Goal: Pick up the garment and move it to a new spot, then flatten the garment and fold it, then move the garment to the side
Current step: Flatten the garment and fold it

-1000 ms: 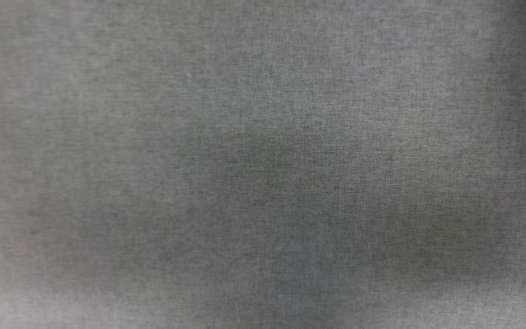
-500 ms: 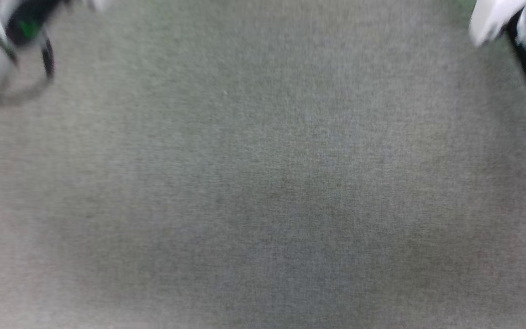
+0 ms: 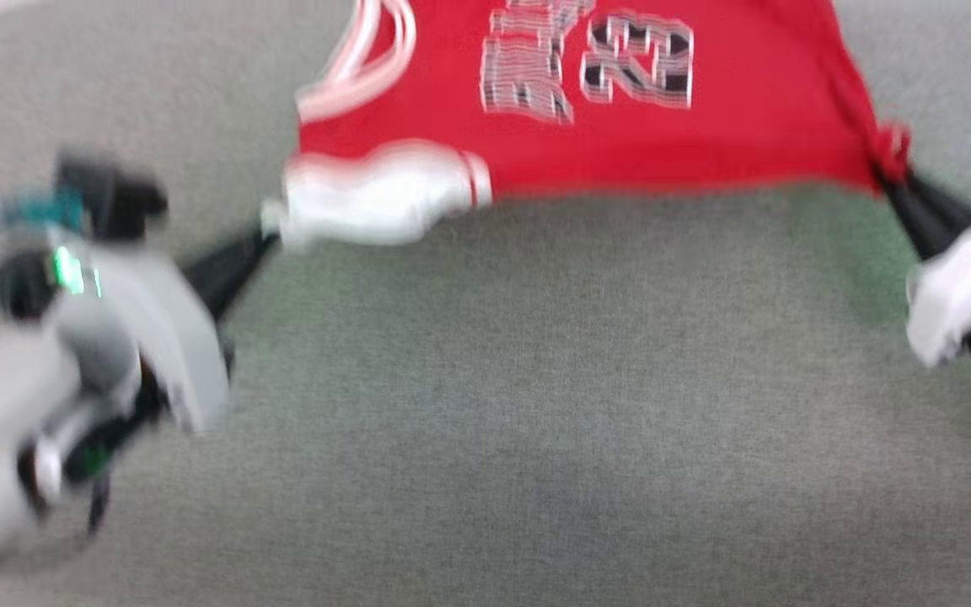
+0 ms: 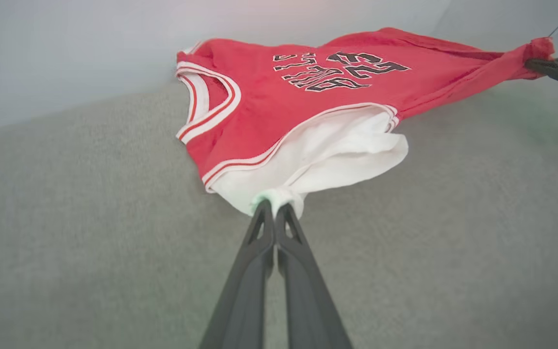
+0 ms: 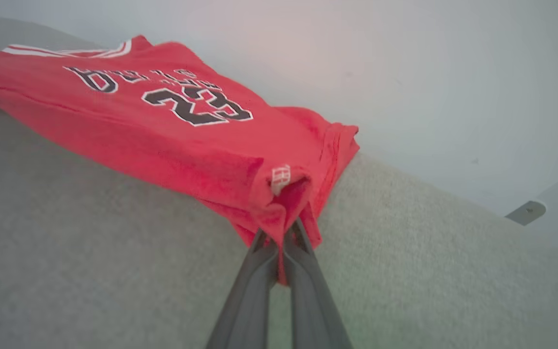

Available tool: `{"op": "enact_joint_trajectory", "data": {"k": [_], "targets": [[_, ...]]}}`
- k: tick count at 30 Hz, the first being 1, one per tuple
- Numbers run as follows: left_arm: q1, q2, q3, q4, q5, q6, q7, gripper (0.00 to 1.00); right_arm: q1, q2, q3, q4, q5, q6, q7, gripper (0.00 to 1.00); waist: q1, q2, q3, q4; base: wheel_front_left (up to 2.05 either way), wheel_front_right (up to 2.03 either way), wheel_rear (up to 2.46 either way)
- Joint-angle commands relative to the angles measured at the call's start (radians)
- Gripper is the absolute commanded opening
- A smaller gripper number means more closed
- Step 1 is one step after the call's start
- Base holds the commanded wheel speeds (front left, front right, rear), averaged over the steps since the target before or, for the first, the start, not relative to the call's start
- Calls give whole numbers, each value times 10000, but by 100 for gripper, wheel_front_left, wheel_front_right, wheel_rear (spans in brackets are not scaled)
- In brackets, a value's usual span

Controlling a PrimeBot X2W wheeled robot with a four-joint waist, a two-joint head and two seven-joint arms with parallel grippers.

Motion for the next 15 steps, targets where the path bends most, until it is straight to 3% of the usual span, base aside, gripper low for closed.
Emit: {"op": "enact_joint_trajectory", "data": {"k": [1,8,15], "targets": [[456,198,-30,-350,-80,245,-84,0,417,-194,-6,-205,78,-11,81,0,-1,-1,-665,55,0,0,0],[3000,1502,-51,-2907,-931,1797,-524,0,2931,-1133,-500,-2096,612,-11,794,0,-1,-1,-1136,34,0,0,0],[5104,1745,-63,-4287,-1857,2820,-656,0,5069,-1790,-950,-3697,939,-11,1676,0,-1,-1,-1447,80,0,0,0]]}}
